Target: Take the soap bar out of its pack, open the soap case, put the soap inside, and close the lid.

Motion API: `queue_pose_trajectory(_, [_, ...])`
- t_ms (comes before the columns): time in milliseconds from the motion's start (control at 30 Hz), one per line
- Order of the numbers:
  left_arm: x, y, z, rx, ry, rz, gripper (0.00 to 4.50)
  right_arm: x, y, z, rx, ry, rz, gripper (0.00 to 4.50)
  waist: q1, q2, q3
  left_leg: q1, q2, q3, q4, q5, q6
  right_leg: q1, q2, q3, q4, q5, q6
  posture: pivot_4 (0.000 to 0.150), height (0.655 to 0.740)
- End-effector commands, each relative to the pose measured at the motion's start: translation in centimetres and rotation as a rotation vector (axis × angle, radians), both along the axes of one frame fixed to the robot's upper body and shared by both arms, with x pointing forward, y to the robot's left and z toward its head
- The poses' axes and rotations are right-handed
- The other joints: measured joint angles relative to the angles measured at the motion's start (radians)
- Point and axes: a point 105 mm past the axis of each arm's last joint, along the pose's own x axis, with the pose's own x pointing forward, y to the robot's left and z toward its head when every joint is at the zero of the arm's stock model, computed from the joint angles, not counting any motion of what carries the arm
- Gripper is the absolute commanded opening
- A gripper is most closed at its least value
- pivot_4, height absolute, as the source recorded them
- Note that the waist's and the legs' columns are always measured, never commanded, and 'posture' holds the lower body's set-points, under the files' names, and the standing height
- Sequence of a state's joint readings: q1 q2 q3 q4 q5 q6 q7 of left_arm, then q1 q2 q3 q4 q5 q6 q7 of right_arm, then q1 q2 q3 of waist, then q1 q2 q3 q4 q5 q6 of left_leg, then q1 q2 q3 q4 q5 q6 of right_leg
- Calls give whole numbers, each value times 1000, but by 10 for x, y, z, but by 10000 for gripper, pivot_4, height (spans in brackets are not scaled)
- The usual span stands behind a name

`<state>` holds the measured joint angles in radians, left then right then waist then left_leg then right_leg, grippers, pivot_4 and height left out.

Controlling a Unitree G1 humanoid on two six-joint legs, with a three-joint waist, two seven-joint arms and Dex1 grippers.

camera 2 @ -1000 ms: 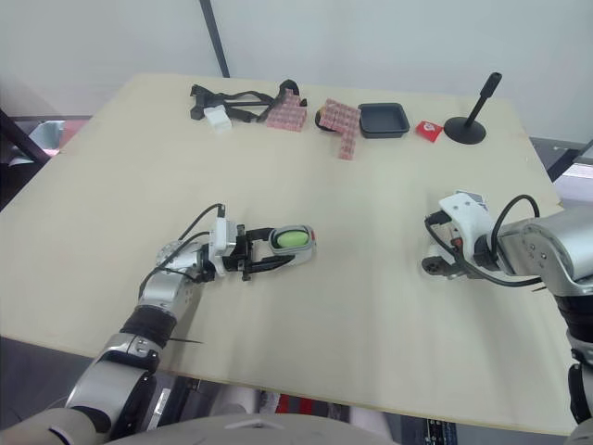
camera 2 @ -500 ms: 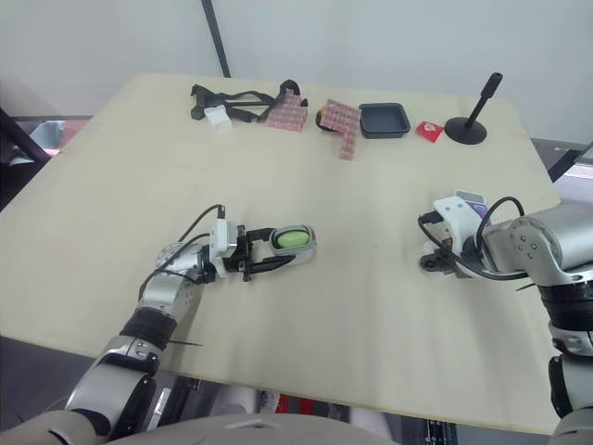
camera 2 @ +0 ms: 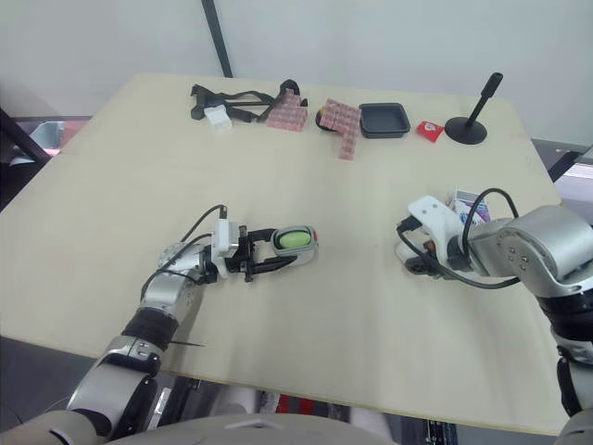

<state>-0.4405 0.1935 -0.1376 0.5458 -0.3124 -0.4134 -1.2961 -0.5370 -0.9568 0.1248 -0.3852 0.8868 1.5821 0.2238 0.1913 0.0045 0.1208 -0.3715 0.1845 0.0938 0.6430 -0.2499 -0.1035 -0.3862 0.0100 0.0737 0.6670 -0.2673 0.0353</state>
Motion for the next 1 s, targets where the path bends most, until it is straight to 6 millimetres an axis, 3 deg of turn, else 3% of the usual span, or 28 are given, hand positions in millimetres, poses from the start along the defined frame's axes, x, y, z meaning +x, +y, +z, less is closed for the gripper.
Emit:
queue_pose_trajectory(33, [0,1,1,2,-13,-9,19367,6,16,33,15,-150,121,19442,-1,0,0,0,0,0,0,0,0,0,0,0,0,0,0,1500,7400])
queue_pose_trajectory(167, [0,3,-3,20,-12,-9,19367,4,41,61,89,-269,274,19442,0,0,0,1,0,0,-1,0,0,1,0,0,0,0,0,1500,7400])
queue_pose_trajectory(300, [3,0,1,8,-25,-4,19367,-17,73,83,118,-357,568,19442,0,0,0,1,0,0,-1,0,0,1,0,0,0,0,0,1500,7400])
queue_pose_trajectory(533, [7,-13,-1,32,-47,-31,19367,-21,96,95,51,-398,844,19442,-7,-1,-1,2,0,0,0,0,0,1,-5,0,2,0,0,1500,7400])
queue_pose_trajectory(767, [5,-31,5,5,-61,-86,19367,-12,104,101,28,-378,932,19442,-6,-1,-1,1,0,0,0,0,1,1,-5,0,2,0,0,1500,7400])
queue_pose_trajectory(1000, [3,-42,8,7,-80,-122,19367,-6,113,93,-5,-328,980,19442,-12,-1,-1,1,0,0,1,0,1,0,-5,1,4,0,0,1500,7400])
